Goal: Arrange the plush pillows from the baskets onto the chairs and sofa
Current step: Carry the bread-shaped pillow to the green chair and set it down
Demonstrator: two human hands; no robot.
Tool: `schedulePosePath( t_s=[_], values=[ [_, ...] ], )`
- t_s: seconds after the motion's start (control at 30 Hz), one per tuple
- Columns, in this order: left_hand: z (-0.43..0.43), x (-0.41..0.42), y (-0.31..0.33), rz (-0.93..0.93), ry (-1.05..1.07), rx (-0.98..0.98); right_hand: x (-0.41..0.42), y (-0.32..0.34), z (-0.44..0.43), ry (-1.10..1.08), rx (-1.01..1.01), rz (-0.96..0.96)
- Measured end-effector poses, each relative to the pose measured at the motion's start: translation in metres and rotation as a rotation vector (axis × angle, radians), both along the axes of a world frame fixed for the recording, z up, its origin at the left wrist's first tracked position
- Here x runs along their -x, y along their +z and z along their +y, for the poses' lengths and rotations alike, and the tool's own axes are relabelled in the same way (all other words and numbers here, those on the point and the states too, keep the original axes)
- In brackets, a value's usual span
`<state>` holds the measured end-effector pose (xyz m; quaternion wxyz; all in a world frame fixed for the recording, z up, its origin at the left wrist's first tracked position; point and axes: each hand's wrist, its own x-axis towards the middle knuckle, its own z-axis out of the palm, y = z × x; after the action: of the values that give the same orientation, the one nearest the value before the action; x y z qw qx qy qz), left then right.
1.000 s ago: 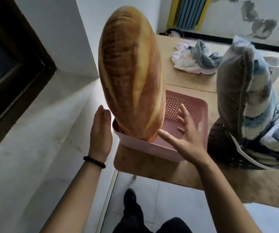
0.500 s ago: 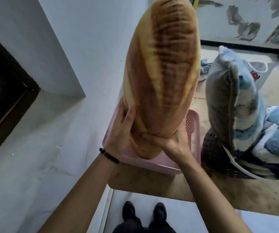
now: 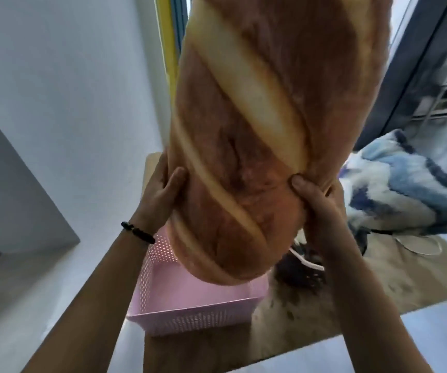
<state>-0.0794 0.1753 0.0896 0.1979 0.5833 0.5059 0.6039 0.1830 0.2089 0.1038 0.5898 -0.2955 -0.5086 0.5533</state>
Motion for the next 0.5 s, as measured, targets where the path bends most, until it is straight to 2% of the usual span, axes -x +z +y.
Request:
schedulePosePath(
  t_s=[0.2,0.33,0.5],
  values=[
    [-0.012,-0.085,0.008,-0.164,-0.263,-0.091,-0.063,-0.005,-0.084,-0.298,-0.021,-0.045],
    [-0.038,-0.176,-0.008,-0.253,-0.536,-0.028,-0.127,-0.021,-0.166,-0.581,0.027,-0.107],
    [-0.109,-0.316,-0.012,-0.337,-0.81,0.071,-0.219,-0.021,-0.299,-0.996,0.036,-0.141]
  ],
)
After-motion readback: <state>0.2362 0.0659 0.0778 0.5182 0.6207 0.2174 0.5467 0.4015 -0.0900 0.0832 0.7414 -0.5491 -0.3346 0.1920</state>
